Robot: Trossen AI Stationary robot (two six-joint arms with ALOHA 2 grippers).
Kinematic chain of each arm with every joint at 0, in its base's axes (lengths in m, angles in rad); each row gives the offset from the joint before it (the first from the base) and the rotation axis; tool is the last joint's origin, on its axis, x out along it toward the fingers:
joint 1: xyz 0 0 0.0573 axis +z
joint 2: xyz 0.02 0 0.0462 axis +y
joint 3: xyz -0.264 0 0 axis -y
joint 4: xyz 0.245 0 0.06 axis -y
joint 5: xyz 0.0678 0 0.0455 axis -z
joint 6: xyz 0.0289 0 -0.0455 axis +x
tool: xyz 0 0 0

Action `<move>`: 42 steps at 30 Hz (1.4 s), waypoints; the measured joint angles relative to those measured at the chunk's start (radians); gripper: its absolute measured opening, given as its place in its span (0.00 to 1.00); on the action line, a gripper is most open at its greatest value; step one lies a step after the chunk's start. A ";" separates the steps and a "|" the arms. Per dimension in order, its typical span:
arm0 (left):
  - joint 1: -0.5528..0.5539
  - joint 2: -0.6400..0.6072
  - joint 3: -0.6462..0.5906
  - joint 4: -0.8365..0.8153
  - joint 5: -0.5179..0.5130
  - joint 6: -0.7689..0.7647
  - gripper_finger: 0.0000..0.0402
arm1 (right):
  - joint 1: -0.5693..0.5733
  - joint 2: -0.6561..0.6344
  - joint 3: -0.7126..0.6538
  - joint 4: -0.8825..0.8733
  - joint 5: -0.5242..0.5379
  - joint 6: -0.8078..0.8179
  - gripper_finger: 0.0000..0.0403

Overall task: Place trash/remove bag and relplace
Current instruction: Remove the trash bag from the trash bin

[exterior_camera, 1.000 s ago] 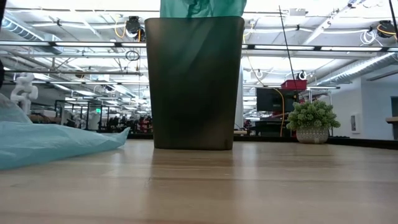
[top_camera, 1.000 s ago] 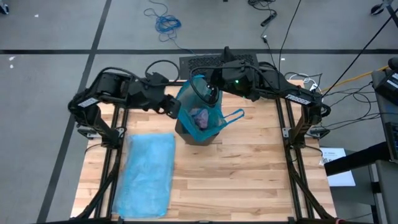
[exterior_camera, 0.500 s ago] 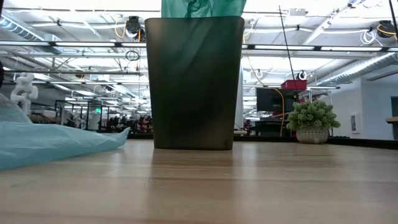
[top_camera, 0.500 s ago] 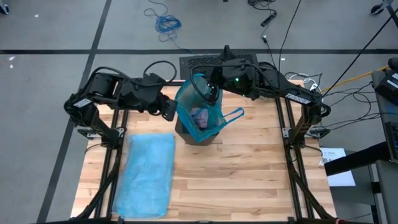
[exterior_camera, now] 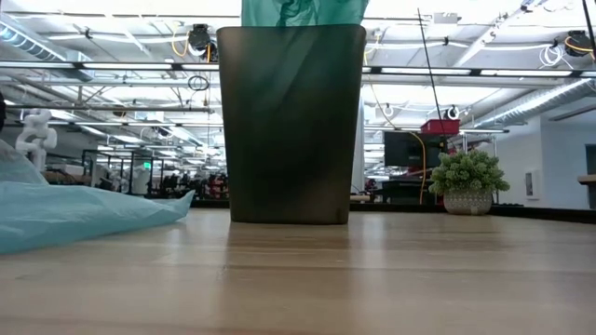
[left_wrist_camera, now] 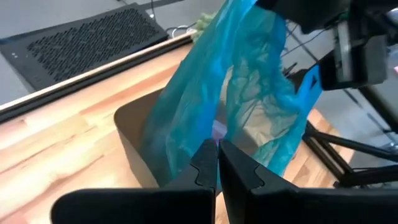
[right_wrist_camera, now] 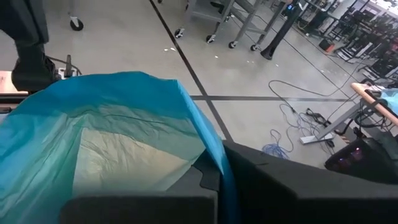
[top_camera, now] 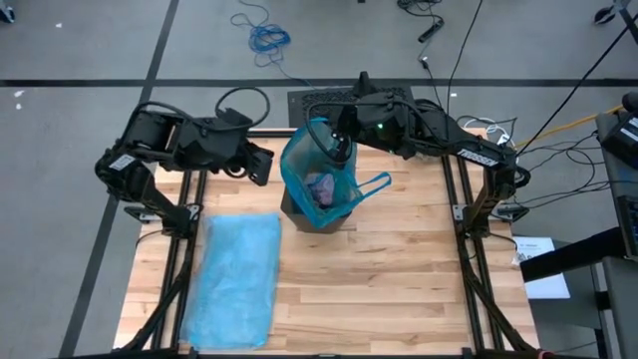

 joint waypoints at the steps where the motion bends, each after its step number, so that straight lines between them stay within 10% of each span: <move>1: 0.000 0.001 0.000 0.001 0.000 0.004 0.03 | -0.003 0.000 0.000 0.003 -0.012 0.000 0.00; 16: 0.057 0.033 0.000 0.066 0.072 0.107 0.04 | -0.005 0.000 0.000 0.022 -0.022 0.000 0.00; 29: 0.072 0.034 0.000 0.058 0.077 0.133 0.31 | -0.005 0.000 0.000 0.020 -0.022 -0.001 0.00; 42: 0.078 0.019 0.000 0.080 0.107 0.122 0.33 | -0.005 0.000 0.000 0.018 -0.046 -0.001 0.00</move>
